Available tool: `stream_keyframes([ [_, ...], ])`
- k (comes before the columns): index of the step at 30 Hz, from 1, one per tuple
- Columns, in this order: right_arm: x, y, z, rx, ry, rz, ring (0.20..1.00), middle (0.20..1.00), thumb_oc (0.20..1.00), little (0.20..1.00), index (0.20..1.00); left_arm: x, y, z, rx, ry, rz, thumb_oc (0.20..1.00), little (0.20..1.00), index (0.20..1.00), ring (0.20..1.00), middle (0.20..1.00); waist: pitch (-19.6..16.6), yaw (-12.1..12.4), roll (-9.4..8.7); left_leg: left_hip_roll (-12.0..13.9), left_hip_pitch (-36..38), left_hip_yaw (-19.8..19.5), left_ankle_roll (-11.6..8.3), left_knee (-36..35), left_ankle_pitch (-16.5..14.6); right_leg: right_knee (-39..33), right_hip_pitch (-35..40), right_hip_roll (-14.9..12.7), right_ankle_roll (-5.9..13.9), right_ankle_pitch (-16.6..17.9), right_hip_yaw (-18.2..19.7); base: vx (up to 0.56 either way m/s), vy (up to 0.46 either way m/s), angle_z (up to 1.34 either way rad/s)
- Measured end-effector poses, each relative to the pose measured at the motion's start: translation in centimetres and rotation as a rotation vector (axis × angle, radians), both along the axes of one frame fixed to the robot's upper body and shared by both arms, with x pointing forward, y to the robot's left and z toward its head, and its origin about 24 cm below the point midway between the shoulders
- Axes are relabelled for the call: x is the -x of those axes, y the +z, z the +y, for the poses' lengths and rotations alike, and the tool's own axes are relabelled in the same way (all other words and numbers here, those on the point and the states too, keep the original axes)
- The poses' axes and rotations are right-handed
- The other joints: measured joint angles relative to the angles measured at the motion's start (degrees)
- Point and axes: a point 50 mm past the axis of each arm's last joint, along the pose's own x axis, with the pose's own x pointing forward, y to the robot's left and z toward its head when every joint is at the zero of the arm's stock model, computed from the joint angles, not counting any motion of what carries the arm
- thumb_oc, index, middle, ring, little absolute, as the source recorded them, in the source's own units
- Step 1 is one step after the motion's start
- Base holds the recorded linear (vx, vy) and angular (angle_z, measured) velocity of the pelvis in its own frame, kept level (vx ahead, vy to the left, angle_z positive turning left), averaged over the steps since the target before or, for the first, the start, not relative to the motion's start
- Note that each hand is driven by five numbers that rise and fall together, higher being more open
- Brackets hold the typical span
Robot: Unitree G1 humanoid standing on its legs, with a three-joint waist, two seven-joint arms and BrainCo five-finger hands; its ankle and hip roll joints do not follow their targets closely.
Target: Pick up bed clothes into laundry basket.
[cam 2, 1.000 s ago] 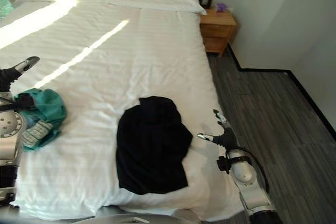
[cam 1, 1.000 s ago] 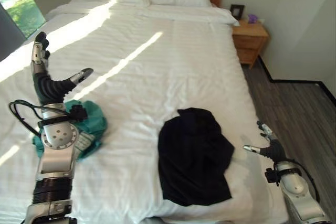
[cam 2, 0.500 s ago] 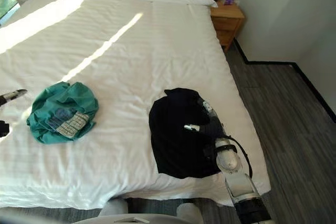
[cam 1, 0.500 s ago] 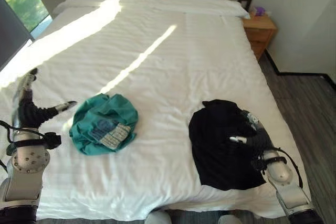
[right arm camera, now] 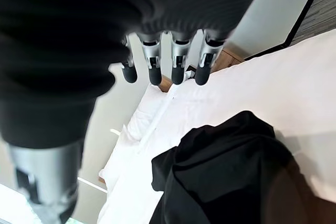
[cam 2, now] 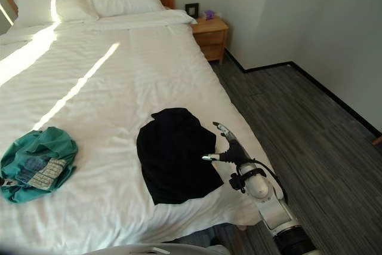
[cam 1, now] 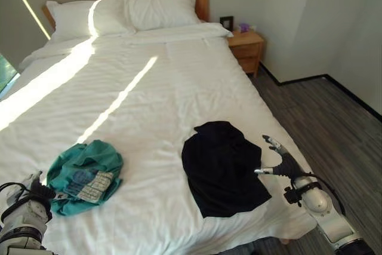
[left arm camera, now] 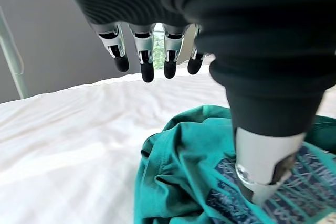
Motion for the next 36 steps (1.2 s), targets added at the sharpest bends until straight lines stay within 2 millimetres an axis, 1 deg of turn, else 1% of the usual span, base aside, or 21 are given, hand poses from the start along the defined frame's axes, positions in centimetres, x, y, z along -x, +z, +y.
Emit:
stream_keyframes([
  [3,0.1,-0.1,0.7,-0.024,0.043,0.014,1.000,1.000,1.000,1.000,1.000,1.0,-1.0,-0.1,-0.029,-0.027,0.139,0.200,0.200,0.200,0.200,0.200,-0.48,-1.33,-0.46,0.01,0.17,0.59,-0.05,0.00,-0.05,1.01,-0.73,0.23,0.00,0.04,0.61,0.01,0.029,-0.13],
  [4,0.1,-0.1,1.2,-0.043,0.069,0.016,1.000,1.000,1.000,1.000,1.000,1.4,-1.4,-0.2,-0.032,-0.028,0.179,0.200,0.200,0.200,0.200,0.200,-0.60,-1.25,-0.63,0.03,0.44,1.27,-0.03,0.00,-0.05,1.33,-0.90,0.23,0.00,0.04,0.98,-0.01,0.016,-0.18],
  [10,-0.3,0.5,2.6,-0.113,0.156,0.022,1.000,1.000,1.000,1.000,1.000,1.6,-1.5,-0.2,-0.043,-0.030,0.198,0.200,0.200,0.200,0.200,0.200,-1.54,-2.48,-2.10,0.39,0.75,2.88,-0.29,0.00,-0.93,3.09,-2.75,0.77,0.04,0.01,2.49,-0.02,-0.003,-0.15],
  [11,-0.6,0.9,2.7,-0.106,0.175,0.012,1.000,1.000,1.000,1.000,1.000,1.6,-1.6,-0.2,-0.045,-0.033,0.205,0.200,0.200,0.200,0.200,0.200,-1.65,-2.50,-2.31,0.45,0.65,3.09,-0.29,0.00,-0.93,3.24,-3.05,0.83,0.04,0.01,2.69,-0.01,-0.014,-0.17],
  [12,-1.3,2.7,2.8,-0.094,0.216,-0.045,1.000,1.000,1.000,1.000,1.000,1.6,-1.7,-0.3,-0.051,-0.046,0.220,0.200,0.200,0.200,0.200,0.200,-1.86,-2.72,-2.68,0.55,0.33,3.16,-0.30,0.00,-0.93,3.53,-3.80,0.91,0.26,-0.17,2.75,0.00,-0.005,-0.15],
  [14,-1.9,4.7,2.9,-0.091,0.246,-0.126,1.000,1.000,1.000,1.000,1.000,1.6,-1.8,-0.4,-0.062,-0.064,0.243,0.200,0.200,0.200,0.200,0.200,-2.10,-2.83,-3.06,0.70,0.01,3.16,-0.31,0.01,-0.92,3.57,-4.24,1.11,0.32,-0.21,2.74,0.02,0.002,-0.07],
  [15,-2.6,6.4,3.0,-0.061,0.273,-0.185,1.000,1.000,1.000,1.000,1.000,1.5,-1.8,-0.4,-0.062,-0.067,0.243,0.567,0.567,0.567,0.567,0.567,-2.19,-2.70,-3.16,0.74,-0.07,3.21,-0.31,0.01,-0.92,3.43,-4.35,1.13,0.12,-0.56,2.77,0.01,-0.005,-0.04],
  [16,-3.3,8.6,3.1,-0.039,0.296,-0.271,1.000,1.000,1.000,1.000,1.000,1.4,-1.7,-0.4,-0.065,-0.069,0.237,1.000,1.000,1.000,1.000,1.000,-1.90,-2.62,-2.57,0.84,-0.08,3.25,-0.29,0.01,-0.90,3.44,-4.48,1.15,0.32,-0.14,2.60,0.00,0.000,0.00],
  [17,-3.7,10.5,3.3,-0.057,0.297,-0.365,1.000,1.000,1.000,1.000,1.000,1.2,-1.6,-0.5,-0.075,-0.072,0.224,1.000,1.000,1.000,1.000,1.000,-2.34,-2.54,-2.43,1.20,-0.06,3.30,-0.41,0.01,-0.43,3.41,-4.36,1.46,0.13,0.13,2.35,0.00,0.000,0.00],
  [18,-3.9,11.3,3.5,-0.061,0.306,-0.401,1.000,1.000,1.000,1.000,1.000,1.0,-1.5,-0.5,-0.078,-0.073,0.215,1.000,1.000,1.000,1.000,1.000,-2.97,-2.31,-2.62,1.37,0.09,3.20,-0.40,0.01,-0.41,3.02,-3.93,1.59,0.06,0.18,2.14,0.03,0.017,0.05],
  [20,-3.8,11.4,3.7,-0.066,0.314,-0.408,1.000,1.000,1.000,1.000,1.000,0.7,-1.4,-0.5,-0.079,-0.072,0.201,1.000,1.000,1.000,1.000,1.000,-3.13,-1.85,-2.71,1.39,0.17,3.11,-0.32,0.01,-0.37,2.88,-3.67,1.58,-0.03,0.26,1.94,0.03,0.021,0.03],
  [24,-2.8,9.0,3.8,-0.088,0.301,-0.318,1.000,1.000,1.000,1.000,1.000,-0.1,-0.8,-0.6,-0.097,-0.084,0.161,1.000,1.000,1.000,1.000,1.000,-3.12,-1.22,-2.71,1.29,0.08,2.79,-0.41,0.00,-0.26,2.87,-3.36,1.48,-0.09,0.30,1.18,0.02,0.004,0.04],
  [25,-2.6,8.5,3.5,-0.083,0.296,-0.298,1.000,1.000,1.000,1.000,1.000,-0.7,-0.5,-0.6,-0.092,-0.097,0.149,1.000,1.000,1.000,1.000,1.000,-3.04,-0.68,-2.76,1.31,-0.11,2.58,-0.44,0.00,-0.29,2.69,-3.25,1.40,-0.10,0.29,0.89,0.00,-0.008,0.13],
  [26,-2.4,8.0,3.2,-0.081,0.283,-0.275,1.000,1.000,1.000,1.000,1.000,-1.7,0.6,-0.6,-0.105,-0.129,0.113,1.000,1.000,1.000,1.000,1.000,-2.82,-0.54,-3.16,1.35,-0.17,2.09,-0.41,0.00,-0.28,2.00,-2.77,1.37,-0.21,0.39,0.51,-0.03,-0.023,0.14],
  [28,-2.2,7.5,2.7,-0.081,0.262,-0.254,1.000,1.000,1.000,1.000,1.000,-1.7,1.6,-0.2,-0.136,-0.168,0.070,1.000,1.000,1.000,1.000,1.000,-2.57,0.76,-3.38,1.54,-0.48,1.77,-0.85,0.00,-0.77,1.59,-2.38,1.45,-0.25,0.43,0.06,-0.02,-0.022,0.10],
  [29,-1.8,7.1,1.3,-0.076,0.207,-0.243,1.000,1.000,1.000,1.000,1.000,-0.7,2.5,0.3,-0.163,-0.181,0.024,1.000,1.000,1.000,1.000,1.000,-2.47,0.89,-3.43,1.71,-0.87,1.07,-0.99,0.00,-0.87,0.98,-2.34,1.40,-0.25,0.38,-0.72,-0.01,-0.031,0.15],
  [30,-1.7,6.9,0.4,-0.062,0.173,-0.234,1.000,1.000,1.000,1.000,1.000,0.1,2.9,0.8,-0.184,-0.180,0.029,1.000,1.000,1.000,1.000,1.000,-2.07,1.34,-3.64,1.78,-1.19,0.73,-1.00,0.00,-0.87,0.79,-2.63,1.45,-0.25,0.38,-1.00,-0.02,-0.043,0.23],
  [31,-1.3,6.7,-1.3,-0.033,0.114,-0.220,1.000,1.000,1.000,1.000,1.000,1.1,3.3,1.4,-0.207,-0.153,0.057,1.000,1.000,1.000,1.000,1.000,-0.81,2.71,-3.91,1.89,-1.33,0.48,-0.99,0.02,-0.81,0.78,-2.72,1.61,-0.35,0.35,-1.16,-0.03,-0.042,0.17],
  [32,-1.2,6.6,-1.9,-0.020,0.095,-0.209,1.000,1.000,1.000,1.000,1.000,1.1,3.6,1.6,-0.217,-0.151,0.057,1.000,1.000,1.000,1.000,1.000,-0.10,3.92,-4.14,1.97,-1.74,0.06,-1.03,0.02,-0.69,0.78,-2.75,1.72,-0.40,0.33,-1.49,-0.02,-0.030,0.18],
  [35,-1.0,6.3,-2.0,-0.013,0.095,-0.193,1.000,1.000,1.000,1.000,1.000,0.0,5.0,1.5,-0.254,-0.200,0.022,1.000,1.000,1.000,1.000,1.000,1.17,6.00,-5.07,2.16,-3.01,-0.91,-1.01,0.03,-0.41,0.59,-3.11,1.84,-0.49,0.31,-2.58,-0.10,-0.067,0.20],
  [36,-0.9,6.3,-2.0,-0.010,0.097,-0.196,1.000,1.000,1.000,1.000,1.000,-0.6,5.5,1.2,-0.265,-0.223,0.004,1.000,1.000,1.000,1.000,1.000,1.44,6.53,-6.16,2.22,-3.80,-1.56,-1.00,0.04,0.02,0.70,-3.63,1.97,-0.49,0.31,-3.04,-0.08,-0.048,0.24],
])
